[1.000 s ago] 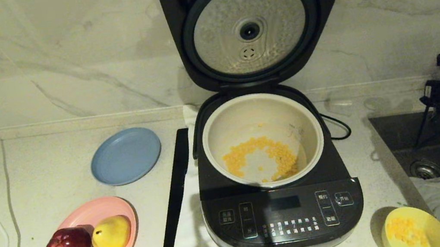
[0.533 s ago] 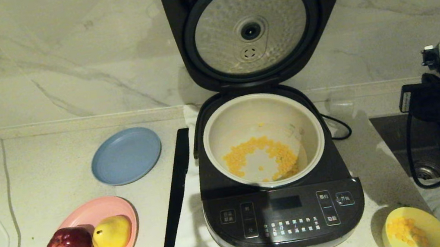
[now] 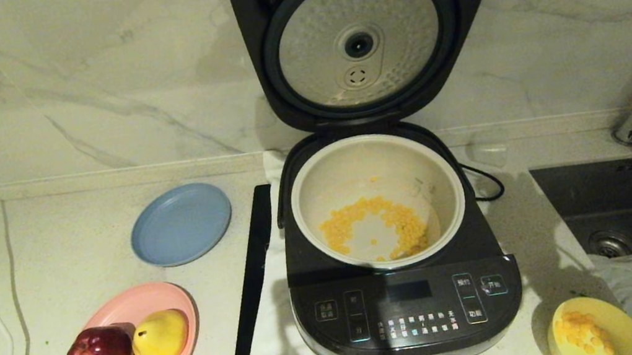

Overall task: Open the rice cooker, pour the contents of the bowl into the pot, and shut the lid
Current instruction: Close the rice cooker

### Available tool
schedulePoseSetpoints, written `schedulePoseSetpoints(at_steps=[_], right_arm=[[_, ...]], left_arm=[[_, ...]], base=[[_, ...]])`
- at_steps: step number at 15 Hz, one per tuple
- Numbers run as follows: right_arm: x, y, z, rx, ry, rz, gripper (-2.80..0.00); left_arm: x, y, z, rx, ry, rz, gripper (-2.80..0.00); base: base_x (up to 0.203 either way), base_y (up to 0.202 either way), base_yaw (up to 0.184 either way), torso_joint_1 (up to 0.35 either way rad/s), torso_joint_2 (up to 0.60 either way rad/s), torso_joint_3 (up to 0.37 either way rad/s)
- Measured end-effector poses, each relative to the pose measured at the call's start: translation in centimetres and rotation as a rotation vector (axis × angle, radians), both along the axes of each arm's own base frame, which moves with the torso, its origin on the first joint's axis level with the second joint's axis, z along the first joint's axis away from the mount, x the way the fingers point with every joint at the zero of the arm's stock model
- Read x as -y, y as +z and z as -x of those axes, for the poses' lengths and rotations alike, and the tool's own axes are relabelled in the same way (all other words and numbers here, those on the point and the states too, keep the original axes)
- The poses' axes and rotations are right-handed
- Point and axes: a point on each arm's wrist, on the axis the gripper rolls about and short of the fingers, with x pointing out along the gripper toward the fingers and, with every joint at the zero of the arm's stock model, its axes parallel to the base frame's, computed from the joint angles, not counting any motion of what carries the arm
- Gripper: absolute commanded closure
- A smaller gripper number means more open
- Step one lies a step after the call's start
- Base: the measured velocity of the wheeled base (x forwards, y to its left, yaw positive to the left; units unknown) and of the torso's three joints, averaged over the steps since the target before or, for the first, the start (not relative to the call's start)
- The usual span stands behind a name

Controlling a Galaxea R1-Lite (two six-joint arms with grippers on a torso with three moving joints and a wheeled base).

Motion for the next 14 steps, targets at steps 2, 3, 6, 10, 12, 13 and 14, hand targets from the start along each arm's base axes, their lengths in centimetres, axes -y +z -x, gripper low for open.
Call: schedulePoseSetpoints(at_steps=[2, 3, 6, 10, 12, 13, 14], right_arm=[[0.3, 0.4, 1.5, -0.048, 0.021, -0.072, 0.0], [0.4, 0.9, 1.9, -0.049, 0.039, -0.102, 0.0], [0.5, 4.1, 2.7, -0.052, 0.093, -0.174, 0.0], [0.8, 10.5, 3.7, -0.063, 0.226, -0.324, 0.0], [1.0, 13.0, 2.9, -0.094, 0.294, -0.408, 0.0], [1.1, 13.7, 2.1, -0.118, 0.331, -0.442, 0.0], [1.1, 14.3, 1.0, -0.139, 0.382, -0.472, 0.0]], left_arm=[[0.0, 0.0, 0.0, 0.0, 0.0, 0.0, 0.0], [0.0, 0.0, 0.0, 0.0, 0.0, 0.0, 0.0], [0.0, 0.0, 0.0, 0.0, 0.0, 0.0, 0.0], [0.0, 0.0, 0.0, 0.0, 0.0, 0.0, 0.0], [0.0, 0.0, 0.0, 0.0, 0.0, 0.0, 0.0], [0.0, 0.0, 0.0, 0.0, 0.0, 0.0, 0.0], [0.0, 0.0, 0.0, 0.0, 0.0, 0.0, 0.0]], base=[[0.0, 0.0, 0.0, 0.0, 0.0, 0.0], [0.0, 0.0, 0.0, 0.0, 0.0, 0.0], [0.0, 0.0, 0.0, 0.0, 0.0, 0.0], [0.0, 0.0, 0.0, 0.0, 0.0, 0.0], [0.0, 0.0, 0.0, 0.0, 0.0, 0.0], [0.0, 0.0, 0.0, 0.0, 0.0, 0.0], [0.0, 0.0, 0.0, 0.0, 0.0, 0.0]])
